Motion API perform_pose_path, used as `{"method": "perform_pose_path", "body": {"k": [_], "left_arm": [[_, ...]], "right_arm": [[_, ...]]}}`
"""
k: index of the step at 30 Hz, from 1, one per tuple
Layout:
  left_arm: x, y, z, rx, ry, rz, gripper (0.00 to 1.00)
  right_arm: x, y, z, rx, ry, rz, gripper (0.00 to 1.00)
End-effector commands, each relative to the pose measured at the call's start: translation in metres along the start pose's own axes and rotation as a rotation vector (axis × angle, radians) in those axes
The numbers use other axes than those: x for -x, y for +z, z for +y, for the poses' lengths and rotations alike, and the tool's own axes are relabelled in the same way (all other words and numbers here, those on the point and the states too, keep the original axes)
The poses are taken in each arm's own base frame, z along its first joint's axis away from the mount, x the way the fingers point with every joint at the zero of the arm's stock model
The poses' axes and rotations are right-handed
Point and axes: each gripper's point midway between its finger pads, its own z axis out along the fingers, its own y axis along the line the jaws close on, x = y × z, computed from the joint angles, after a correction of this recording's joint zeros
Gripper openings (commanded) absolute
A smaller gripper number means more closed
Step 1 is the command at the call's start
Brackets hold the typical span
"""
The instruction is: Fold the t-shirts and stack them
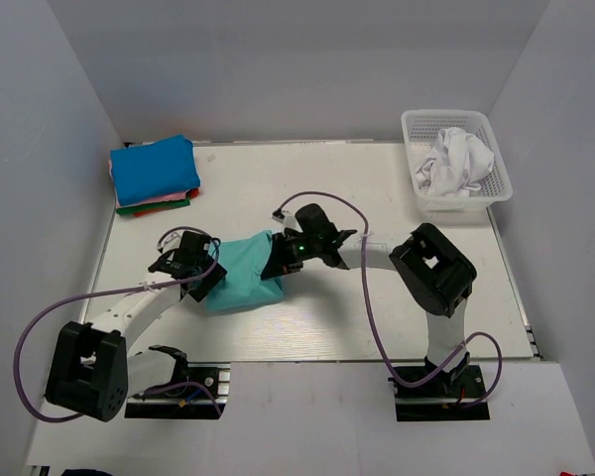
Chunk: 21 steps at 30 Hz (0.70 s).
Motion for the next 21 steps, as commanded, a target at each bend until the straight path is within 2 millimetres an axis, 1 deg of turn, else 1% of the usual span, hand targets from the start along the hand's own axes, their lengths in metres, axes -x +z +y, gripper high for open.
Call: {"method": "perform_pose_path", "body": {"k": [1,2,3,4,5,7,8,10,11,12,13,14,15,16,17,18,19,21], "left_arm": [[0.005,-0.007,-0.005,-0.041,-0.009,-0.029,0.65],[0.007,-0.008,-0.006,-0.044,-0.011,-0.041,0.65],[0.006,-0.007,-0.005,-0.047,-0.012,-0.043,0.65],[0.006,-0.007,-0.005,-0.047,-0.012,-0.043,0.65],[0.006,-0.007,-0.005,-0.047,-0.012,-0.043,0.65],[0.008,-0.006,-0.004,-0.042,-0.012,-0.051,0.65],[0.008,-0.006,-0.004,-0.042,-0.012,-0.051,0.65],[0.008,-0.006,-0.001,-0.028,-0.010,-0.055,0.65],[0.007,-0.004,0.000,-0.019,-0.008,-0.050,0.65],[0.009,-0.004,0.002,-0.014,-0.017,-0.053,0.65],[0.014,-0.005,-0.001,-0.017,-0.020,-0.069,0.65],[0.015,-0.007,-0.002,-0.017,-0.010,-0.069,0.65],[0.015,-0.007,0.001,-0.003,-0.009,-0.075,0.65],[0.018,-0.008,-0.002,-0.012,-0.011,-0.081,0.66],[0.017,-0.008,-0.001,-0.004,-0.009,-0.076,0.66],[0.019,-0.008,0.000,0.001,-0.009,-0.085,0.66],[0.019,-0.008,0.000,0.002,-0.009,-0.085,0.67],[0.020,-0.010,-0.001,-0.007,-0.012,-0.091,0.67]], "right_arm": [[0.022,-0.024,0.050,0.297,-0.055,-0.074,0.00],[0.012,-0.024,0.042,0.291,-0.034,-0.061,0.00],[0.017,-0.026,0.045,0.313,-0.062,-0.086,0.00],[0.018,-0.028,0.040,0.308,-0.048,-0.093,0.00],[0.011,-0.029,0.032,0.298,-0.023,-0.084,0.00],[0.010,-0.031,0.022,0.287,-0.011,-0.088,0.00],[0.005,-0.029,0.015,0.275,0.005,-0.078,0.01],[-0.001,-0.025,0.003,0.252,0.029,-0.057,0.05],[-0.007,-0.024,-0.005,0.225,0.026,-0.037,0.11],[-0.007,-0.021,-0.012,0.201,0.035,-0.035,0.13],[-0.014,-0.021,-0.020,0.167,0.059,-0.013,0.14],[-0.015,-0.021,-0.026,0.142,0.058,-0.012,0.18],[-0.002,-0.019,-0.031,0.093,0.045,-0.046,0.21],[-0.018,-0.019,-0.045,0.029,0.079,0.019,0.25],[-0.018,-0.017,-0.056,-0.022,0.064,0.021,0.29],[-0.010,-0.015,-0.055,-0.029,0.033,0.016,0.31],[-0.017,-0.015,-0.060,-0.042,0.050,0.039,0.33],[-0.017,-0.014,-0.061,-0.038,0.049,0.043,0.40]]}}
